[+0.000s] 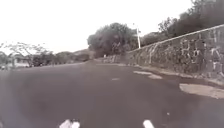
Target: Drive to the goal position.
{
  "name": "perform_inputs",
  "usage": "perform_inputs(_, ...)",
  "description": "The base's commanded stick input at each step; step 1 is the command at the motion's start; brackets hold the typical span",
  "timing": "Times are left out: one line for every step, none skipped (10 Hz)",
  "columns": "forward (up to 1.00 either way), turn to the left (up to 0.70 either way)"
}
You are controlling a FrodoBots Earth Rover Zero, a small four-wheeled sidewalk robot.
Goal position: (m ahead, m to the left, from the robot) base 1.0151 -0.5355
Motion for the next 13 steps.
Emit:
perform_inputs(0.5,0.0)
perform_inputs(0.5,0.0)
perform_inputs(0.5,0.0)
perform_inputs(0.5,0.0)
perform_inputs(0.5,0.0)
perform_inputs(0.5,0.0)
perform_inputs(0.5,0.0)
perform_inputs(0.5,0.0)
perform_inputs(0.5,0.0)
perform_inputs(0.5,0.0)
perform_inputs(0.5,0.0)
perform_inputs(0.5,0.0)
perform_inputs(0.5,0.0)
